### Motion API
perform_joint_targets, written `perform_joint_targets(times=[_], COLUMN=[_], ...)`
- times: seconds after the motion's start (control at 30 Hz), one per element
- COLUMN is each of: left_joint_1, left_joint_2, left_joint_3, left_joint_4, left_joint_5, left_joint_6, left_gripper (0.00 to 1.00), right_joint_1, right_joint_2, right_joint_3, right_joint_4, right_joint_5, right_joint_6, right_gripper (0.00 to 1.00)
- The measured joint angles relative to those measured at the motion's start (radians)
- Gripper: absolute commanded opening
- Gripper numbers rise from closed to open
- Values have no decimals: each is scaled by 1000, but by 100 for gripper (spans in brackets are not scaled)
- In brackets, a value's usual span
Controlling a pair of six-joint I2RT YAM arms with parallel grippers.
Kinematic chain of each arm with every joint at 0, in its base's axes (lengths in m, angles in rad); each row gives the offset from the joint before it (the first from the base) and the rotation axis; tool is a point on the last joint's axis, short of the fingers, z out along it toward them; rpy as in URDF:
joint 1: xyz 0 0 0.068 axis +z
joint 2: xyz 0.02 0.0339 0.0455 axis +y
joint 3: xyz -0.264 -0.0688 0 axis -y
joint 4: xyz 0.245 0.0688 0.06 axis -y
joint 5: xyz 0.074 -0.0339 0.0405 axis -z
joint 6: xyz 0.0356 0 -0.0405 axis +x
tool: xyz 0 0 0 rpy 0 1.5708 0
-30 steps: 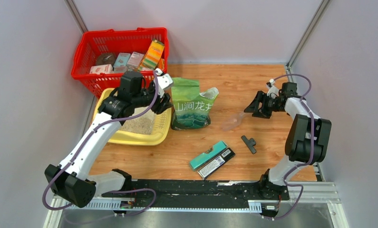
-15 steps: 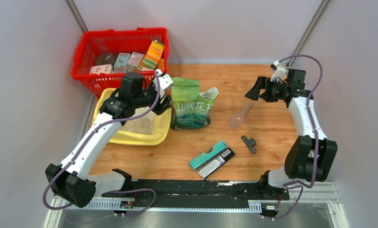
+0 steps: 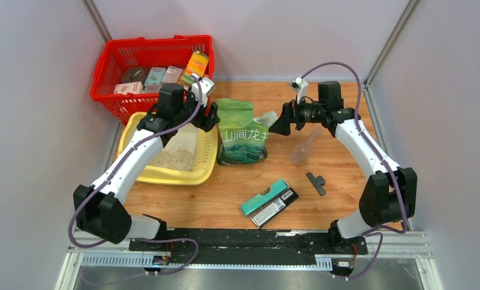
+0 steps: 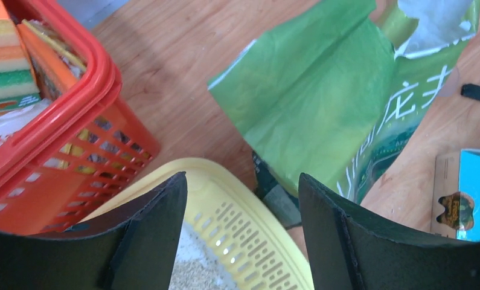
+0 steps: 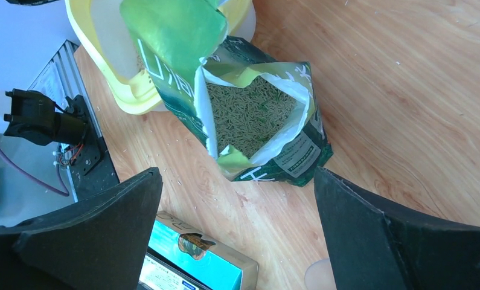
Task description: Fill the litter box with clean litter
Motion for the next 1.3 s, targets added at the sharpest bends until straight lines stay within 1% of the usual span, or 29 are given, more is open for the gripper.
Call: perform_joint_targets(times=[0.1, 0.17, 0.23, 0.27, 0.3, 0.37, 0.4, 0.47, 0.5, 0.6, 0.73, 0.93, 1.0, 1.2, 1.3], left_joint_1=[-1, -1, -1, -1, -1, -1, -1, 0, 0, 0, 0, -6, -5, -3, -3], left_joint_2=[60, 120, 190, 228, 257, 312, 330, 345, 345, 340, 296, 118, 82, 55, 44], left_joint_3=[23, 58, 107, 138, 159, 202, 218, 238, 246, 270, 261, 114, 84, 51, 38], left_joint_4=[42, 66, 87, 94, 100, 108, 109, 108, 106, 83, 41, 61, 66, 95, 103], left_joint_5=[27, 72, 117, 141, 156, 202, 225, 274, 298, 366, 417, 414, 408, 380, 373], left_joint_6=[-35, -62, -90, -102, -116, -144, -155, -174, -180, -181, -159, -141, -139, -145, -146], left_gripper=[75, 75, 69, 64, 54, 42, 32, 21, 12, 0, 0, 0, 0, 0, 0], right_joint_1=[16, 27, 42, 49, 55, 63, 65, 67, 67, 67, 66, 78, 93, 150, 163], right_joint_2=[40, 58, 65, 65, 65, 65, 64, 63, 62, 49, -14, -110, -123, -129, -129], right_joint_3=[2, 5, 16, 21, 25, 35, 35, 36, 36, 35, 2, -55, -78, -138, -160], right_joint_4=[4, 1, -3, -3, -3, -3, -4, -14, -19, -49, -77, -101, -100, -89, -43], right_joint_5=[-8, -9, -10, -11, -12, -16, -17, -17, -17, -17, -17, -16, -13, 0, 16], right_joint_6=[-9, -13, -16, -17, -18, -20, -23, -37, -43, -79, -165, -317, -355, -415, -416], right_gripper=[98, 98, 98, 98, 98, 98, 98, 98, 98, 98, 97, 95, 95, 95, 95])
